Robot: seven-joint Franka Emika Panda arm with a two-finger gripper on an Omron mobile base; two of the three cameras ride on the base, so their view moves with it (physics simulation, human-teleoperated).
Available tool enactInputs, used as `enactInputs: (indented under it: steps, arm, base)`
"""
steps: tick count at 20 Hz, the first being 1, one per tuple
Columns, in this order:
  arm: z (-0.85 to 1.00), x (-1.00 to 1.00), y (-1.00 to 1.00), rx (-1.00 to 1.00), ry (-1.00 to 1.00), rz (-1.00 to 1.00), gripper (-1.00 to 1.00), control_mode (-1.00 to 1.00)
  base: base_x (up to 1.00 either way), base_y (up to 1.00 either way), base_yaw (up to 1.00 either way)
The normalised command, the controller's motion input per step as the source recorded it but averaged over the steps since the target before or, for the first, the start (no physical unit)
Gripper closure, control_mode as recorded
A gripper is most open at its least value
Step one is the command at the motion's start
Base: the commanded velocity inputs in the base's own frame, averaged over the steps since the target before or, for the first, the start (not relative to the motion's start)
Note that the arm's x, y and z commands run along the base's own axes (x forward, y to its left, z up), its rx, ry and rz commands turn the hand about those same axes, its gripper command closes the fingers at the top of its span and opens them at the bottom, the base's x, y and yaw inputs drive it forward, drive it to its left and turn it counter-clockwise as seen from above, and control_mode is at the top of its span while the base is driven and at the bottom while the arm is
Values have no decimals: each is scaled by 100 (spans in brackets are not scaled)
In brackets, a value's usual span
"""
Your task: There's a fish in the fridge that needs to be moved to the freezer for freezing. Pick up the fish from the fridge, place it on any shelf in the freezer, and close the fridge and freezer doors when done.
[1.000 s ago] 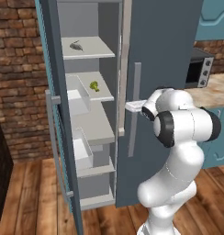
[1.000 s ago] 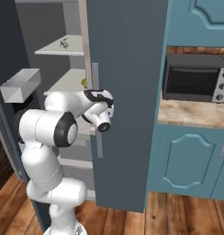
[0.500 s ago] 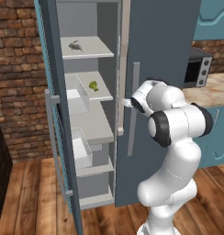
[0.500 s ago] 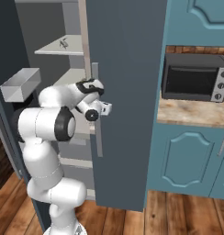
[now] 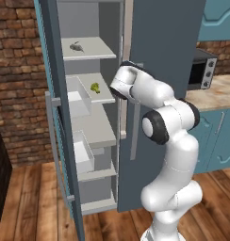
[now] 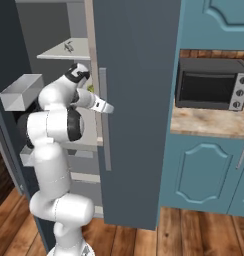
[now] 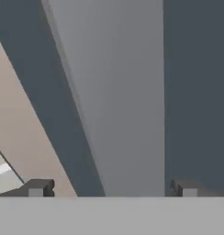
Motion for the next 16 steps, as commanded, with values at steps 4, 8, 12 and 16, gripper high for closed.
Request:
enactInputs:
  steps: [4, 8, 12, 16]
  arm:
    - [81, -30, -8, 13, -41, 5, -100, -100]
    - [89, -12, 0, 14, -44, 10, -100, -100]
    - [94, -15, 0, 13, -40, 16, -100, -100]
    - [86, -38, 18, 11, -33, 17, -100, -100]
  base:
    - [0, 0, 0]
    - [0, 0, 0]
    - [0, 0, 0]
    - [0, 0, 0]
